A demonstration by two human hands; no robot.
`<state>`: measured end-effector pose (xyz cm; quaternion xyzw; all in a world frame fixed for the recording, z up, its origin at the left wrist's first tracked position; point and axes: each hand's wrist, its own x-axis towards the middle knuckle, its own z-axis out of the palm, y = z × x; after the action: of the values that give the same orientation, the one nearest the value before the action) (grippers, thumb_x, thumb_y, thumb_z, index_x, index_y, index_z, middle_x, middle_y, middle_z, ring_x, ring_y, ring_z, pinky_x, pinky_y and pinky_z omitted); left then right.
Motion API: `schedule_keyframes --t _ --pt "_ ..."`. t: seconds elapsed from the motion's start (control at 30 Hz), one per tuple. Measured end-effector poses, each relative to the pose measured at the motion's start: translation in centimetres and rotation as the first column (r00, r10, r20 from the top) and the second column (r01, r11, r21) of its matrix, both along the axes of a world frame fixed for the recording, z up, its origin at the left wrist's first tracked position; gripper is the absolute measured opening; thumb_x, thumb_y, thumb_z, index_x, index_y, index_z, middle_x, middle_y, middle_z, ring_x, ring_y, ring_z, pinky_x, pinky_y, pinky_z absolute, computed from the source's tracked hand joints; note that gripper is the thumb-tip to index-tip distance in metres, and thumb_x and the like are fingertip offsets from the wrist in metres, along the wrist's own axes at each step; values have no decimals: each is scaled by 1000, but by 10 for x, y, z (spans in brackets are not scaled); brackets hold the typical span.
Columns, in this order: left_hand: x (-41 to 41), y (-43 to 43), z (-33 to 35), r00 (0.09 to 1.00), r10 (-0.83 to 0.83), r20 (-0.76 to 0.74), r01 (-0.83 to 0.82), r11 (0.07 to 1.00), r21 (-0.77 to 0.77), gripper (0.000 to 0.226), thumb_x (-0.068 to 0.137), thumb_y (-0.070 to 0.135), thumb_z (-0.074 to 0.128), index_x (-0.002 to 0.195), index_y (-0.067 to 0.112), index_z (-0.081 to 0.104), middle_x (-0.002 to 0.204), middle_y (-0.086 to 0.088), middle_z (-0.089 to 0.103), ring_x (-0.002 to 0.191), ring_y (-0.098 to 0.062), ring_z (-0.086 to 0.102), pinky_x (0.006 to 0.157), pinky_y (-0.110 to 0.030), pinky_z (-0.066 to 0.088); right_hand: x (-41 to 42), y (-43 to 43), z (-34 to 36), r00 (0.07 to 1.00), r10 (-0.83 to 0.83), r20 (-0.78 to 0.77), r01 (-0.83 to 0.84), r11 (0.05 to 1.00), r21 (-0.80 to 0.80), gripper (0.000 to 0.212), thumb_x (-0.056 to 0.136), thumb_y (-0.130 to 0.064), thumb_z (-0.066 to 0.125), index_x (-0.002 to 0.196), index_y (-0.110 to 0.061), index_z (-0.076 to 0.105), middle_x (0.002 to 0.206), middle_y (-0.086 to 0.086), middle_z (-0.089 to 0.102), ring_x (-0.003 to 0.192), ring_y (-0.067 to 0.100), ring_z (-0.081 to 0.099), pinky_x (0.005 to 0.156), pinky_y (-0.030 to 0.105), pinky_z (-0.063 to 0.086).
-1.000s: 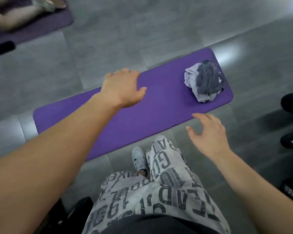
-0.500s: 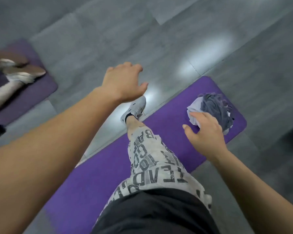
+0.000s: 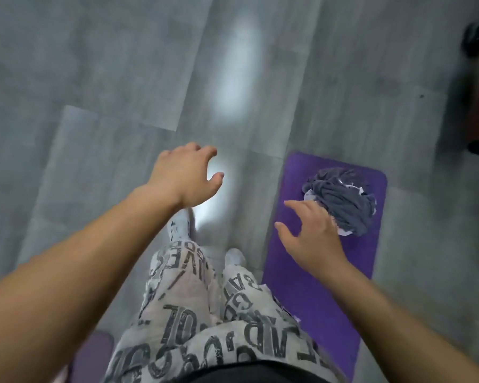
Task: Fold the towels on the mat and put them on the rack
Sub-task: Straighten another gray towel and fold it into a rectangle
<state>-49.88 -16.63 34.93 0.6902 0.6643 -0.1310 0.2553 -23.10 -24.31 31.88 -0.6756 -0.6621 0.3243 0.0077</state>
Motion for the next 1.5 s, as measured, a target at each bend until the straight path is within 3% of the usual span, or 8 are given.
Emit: schedule_keyframes --t 0.17,0.4,0.6,0.77,1.07,1.23,1.4,1.5 --pt "8 123 -12 941 -334 52 334 942 -2 57 95 54 47 145 27 45 136 -6 56 123 -32 55 101 -43 39 -28 46 -11 944 -325 51 323 945 48 60 78 -54 50 124 -18 67 114 3 65 108 31 61 93 46 48" --pt "90 225 -38 683 -730 22 730 683 -7 54 94 54 47 140 24 47 133 -9 56 124 -33 55 105 -42 37 -30 52 -22 700 -705 116 708 706 16 52 81 -42 61 128 -19 65 121 4 65 108 32 61 91 47 51" --pt "205 254 -75 408 -912 -24 912 409 -30 54 94 52 46 140 23 47 129 -8 58 122 -31 56 104 -42 40 -1 41 -49 426 -893 145 899 436 47 49 83 -29 75 130 -18 65 124 4 64 114 31 58 95 47 45" --pt "290 255 -133 291 -956 -24 950 292 -115 54 95 53 47 140 22 47 126 -9 58 120 -32 58 101 -42 41 40 44 -92 289 -950 122 957 289 -21 53 84 -28 74 134 -18 61 130 5 61 117 32 55 95 47 44" --pt "368 244 -329 395 -916 76 876 350 -333 79 92 54 62 154 23 26 147 -11 43 127 -33 54 96 -45 50 177 70 -279 269 -961 66 955 257 -150 66 89 -35 71 148 -27 45 145 4 40 130 30 42 96 47 50" --pt "406 223 -448 448 -877 175 840 345 -419 91 87 53 70 156 26 18 151 -16 36 132 -38 50 103 -47 47 252 85 -397 290 -952 95 947 272 -169 78 87 -51 70 154 -37 34 165 2 9 149 35 13 110 52 37" --pt "449 209 -535 630 -624 463 771 428 -472 109 73 50 85 155 42 13 156 -2 34 144 -27 35 116 -43 36 308 88 -470 282 -953 111 948 259 -185 93 77 -76 62 155 -44 24 167 1 -6 153 38 0 118 58 25" --pt "472 200 -568 668 -514 538 743 491 -454 111 63 57 87 149 57 18 147 3 39 127 -16 49 108 -40 45 323 88 -496 324 -930 171 936 289 -201 92 74 -81 60 151 -42 31 166 2 -1 151 40 5 113 61 31"
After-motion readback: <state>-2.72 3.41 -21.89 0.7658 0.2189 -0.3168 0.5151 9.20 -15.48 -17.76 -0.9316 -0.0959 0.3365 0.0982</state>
